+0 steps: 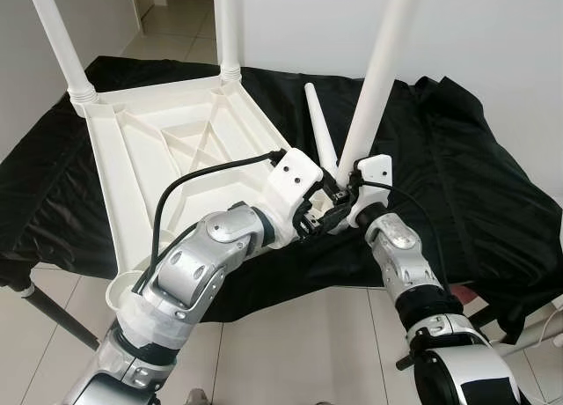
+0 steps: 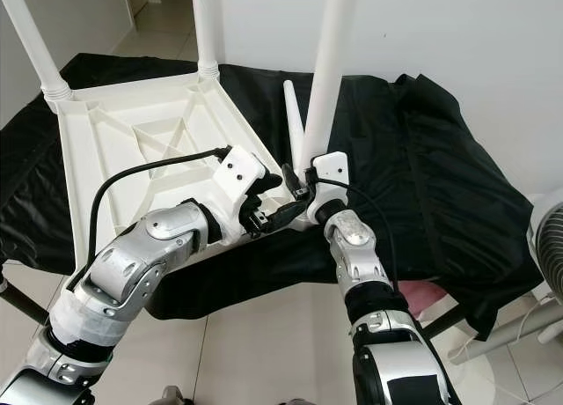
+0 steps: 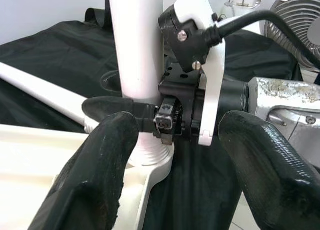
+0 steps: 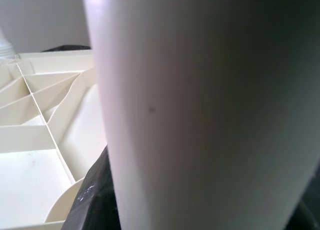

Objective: Building children table

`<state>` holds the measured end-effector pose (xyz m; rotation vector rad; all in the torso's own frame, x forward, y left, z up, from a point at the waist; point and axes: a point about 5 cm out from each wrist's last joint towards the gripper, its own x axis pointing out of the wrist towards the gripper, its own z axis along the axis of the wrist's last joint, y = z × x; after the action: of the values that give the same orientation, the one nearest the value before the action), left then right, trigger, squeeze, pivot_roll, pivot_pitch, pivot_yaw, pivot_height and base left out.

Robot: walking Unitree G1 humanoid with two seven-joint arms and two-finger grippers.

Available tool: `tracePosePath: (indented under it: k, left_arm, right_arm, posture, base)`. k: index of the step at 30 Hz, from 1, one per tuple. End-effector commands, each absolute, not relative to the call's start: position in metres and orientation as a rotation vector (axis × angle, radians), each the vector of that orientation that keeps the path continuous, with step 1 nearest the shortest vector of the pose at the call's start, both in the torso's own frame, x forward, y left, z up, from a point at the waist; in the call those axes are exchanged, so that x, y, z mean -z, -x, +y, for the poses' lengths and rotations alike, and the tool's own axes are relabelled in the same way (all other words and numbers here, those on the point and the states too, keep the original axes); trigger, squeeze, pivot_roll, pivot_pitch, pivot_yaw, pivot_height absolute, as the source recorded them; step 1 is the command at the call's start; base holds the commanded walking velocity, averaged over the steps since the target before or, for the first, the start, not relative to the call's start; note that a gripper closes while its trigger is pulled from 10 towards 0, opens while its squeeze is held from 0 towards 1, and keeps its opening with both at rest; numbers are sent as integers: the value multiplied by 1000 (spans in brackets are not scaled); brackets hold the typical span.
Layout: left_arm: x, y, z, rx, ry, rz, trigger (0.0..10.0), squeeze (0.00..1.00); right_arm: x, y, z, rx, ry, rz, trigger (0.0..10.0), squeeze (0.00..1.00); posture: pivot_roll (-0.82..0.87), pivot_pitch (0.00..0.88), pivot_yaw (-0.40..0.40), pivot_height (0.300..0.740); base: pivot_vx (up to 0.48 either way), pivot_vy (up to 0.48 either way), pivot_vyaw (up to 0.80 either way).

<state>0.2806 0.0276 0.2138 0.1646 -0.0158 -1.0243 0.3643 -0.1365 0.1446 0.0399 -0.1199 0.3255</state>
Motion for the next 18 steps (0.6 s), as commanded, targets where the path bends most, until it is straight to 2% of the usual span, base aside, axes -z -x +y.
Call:
tracePosePath:
  k: [1,12,18]
  left_arm:
    - [-219,-278,26,1068,-170,-28,10000,0]
    - [-219,-278,27,1066,-170,-30,10000,0]
    - [-220,-278,27,1068,-171,-31,10000,0]
  right_arm:
    - [-106,-357,-144,-267,-108,83,10000,0]
    - [-105,-357,-143,-263,-107,83,10000,0]
    - [-111,-354,-132,-277,-160,37,10000,0]
  posture:
    - [53,81,-50,740]
    - [53,80,-51,740]
    - [50,79,-54,740]
  base:
    - [0,0,0]
    - [0,0,0]
    - [0,0,0]
